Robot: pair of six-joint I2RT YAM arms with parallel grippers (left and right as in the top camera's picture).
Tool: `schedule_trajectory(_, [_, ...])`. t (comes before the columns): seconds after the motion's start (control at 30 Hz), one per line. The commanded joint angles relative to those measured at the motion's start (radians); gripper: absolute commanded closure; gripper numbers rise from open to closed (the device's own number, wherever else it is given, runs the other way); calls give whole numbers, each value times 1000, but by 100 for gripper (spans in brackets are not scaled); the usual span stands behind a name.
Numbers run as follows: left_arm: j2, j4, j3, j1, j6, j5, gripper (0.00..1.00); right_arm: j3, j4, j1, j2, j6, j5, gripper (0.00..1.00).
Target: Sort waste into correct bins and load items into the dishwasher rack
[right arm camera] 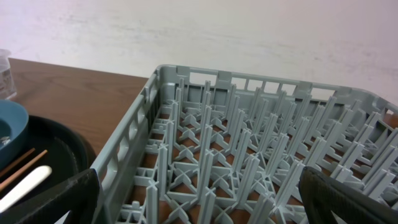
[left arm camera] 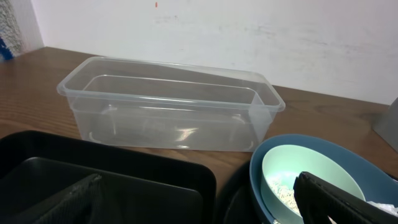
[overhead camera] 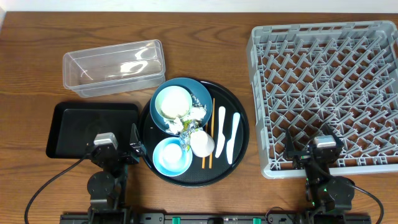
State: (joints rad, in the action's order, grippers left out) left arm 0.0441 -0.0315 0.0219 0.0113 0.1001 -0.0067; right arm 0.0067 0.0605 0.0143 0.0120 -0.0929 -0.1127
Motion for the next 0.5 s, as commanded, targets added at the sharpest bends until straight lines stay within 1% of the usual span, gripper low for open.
schedule_trajectory(0.0, [0, -40, -16, 5, -13, -20, 2, -1, 4, -6, 1, -11, -4, 1])
schedule_trajectory(0.07, [0, -34, -16, 5, 2, -20, 2, -1, 4, -6, 1, -8, 10, 1])
schedule_trajectory(0.13, [0, -36, -16, 5, 55, -20, 2, -1, 5, -6, 1, -6, 23, 1])
schedule_trajectory(0.23, [0, -39, -14, 4, 101, -20, 2, 1, 5, -6, 1, 56, 47, 1])
schedule_trajectory(0.3, [2, -62, 5, 4, 101, -20, 2, 6, 6, -6, 1, 101, 57, 1])
schedule_trajectory(0.47, [43, -168, 100, 4, 101, -15, 2, 53, 51, -6, 2, 141, 58, 1])
